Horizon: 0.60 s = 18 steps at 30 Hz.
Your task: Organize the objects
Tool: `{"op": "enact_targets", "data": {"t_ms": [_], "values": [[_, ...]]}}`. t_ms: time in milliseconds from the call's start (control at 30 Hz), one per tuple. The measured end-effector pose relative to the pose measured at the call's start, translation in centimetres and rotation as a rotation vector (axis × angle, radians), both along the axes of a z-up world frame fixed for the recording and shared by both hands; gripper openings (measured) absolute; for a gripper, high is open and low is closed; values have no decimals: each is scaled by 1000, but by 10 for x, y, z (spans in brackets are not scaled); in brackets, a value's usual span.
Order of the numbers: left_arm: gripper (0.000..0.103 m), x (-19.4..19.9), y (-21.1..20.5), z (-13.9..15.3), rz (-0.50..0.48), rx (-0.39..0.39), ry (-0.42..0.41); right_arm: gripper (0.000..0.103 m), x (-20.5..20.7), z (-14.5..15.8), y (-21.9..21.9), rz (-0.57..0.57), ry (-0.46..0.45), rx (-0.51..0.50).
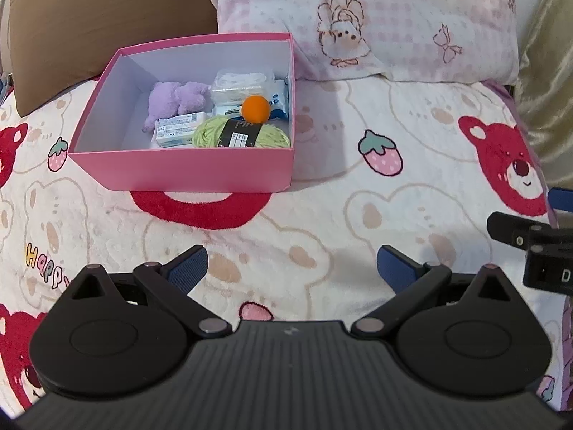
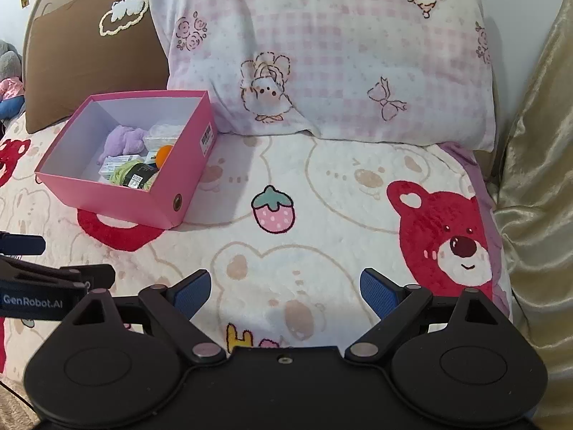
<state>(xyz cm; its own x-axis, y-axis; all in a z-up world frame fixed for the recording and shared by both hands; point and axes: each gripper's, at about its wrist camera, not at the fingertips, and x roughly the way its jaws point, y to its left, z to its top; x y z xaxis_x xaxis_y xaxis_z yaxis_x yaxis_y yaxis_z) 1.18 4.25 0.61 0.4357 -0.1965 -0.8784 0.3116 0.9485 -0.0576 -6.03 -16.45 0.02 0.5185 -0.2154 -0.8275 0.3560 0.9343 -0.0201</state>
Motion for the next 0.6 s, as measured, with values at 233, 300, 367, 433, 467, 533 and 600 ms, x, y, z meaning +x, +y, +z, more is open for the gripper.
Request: {"op": "enact_targets", "data": {"t_ms": [233, 300, 367, 433, 467, 533, 600], "values": [[102, -1, 2, 2, 6, 9, -1, 93, 1, -1, -3, -5, 4, -1], [102, 1, 5, 2, 12, 8, -2, 93, 1, -1, -2, -5, 3, -3], [102, 2, 9, 3, 24, 8, -3, 93, 1, -1, -2, -6, 5, -3], [102, 3, 13, 5, 51, 8, -16, 93, 1, -2, -2, -5, 10, -4], [102, 4, 15, 6, 56, 10, -21, 93, 1, -2, -1, -5, 11, -5], [102, 5, 19, 8, 62, 6, -23, 93, 1, -2, -1, -4, 12, -6], [102, 6, 21, 9, 67, 5, -24, 93, 1, -3, -1, -4, 11, -5]]}}
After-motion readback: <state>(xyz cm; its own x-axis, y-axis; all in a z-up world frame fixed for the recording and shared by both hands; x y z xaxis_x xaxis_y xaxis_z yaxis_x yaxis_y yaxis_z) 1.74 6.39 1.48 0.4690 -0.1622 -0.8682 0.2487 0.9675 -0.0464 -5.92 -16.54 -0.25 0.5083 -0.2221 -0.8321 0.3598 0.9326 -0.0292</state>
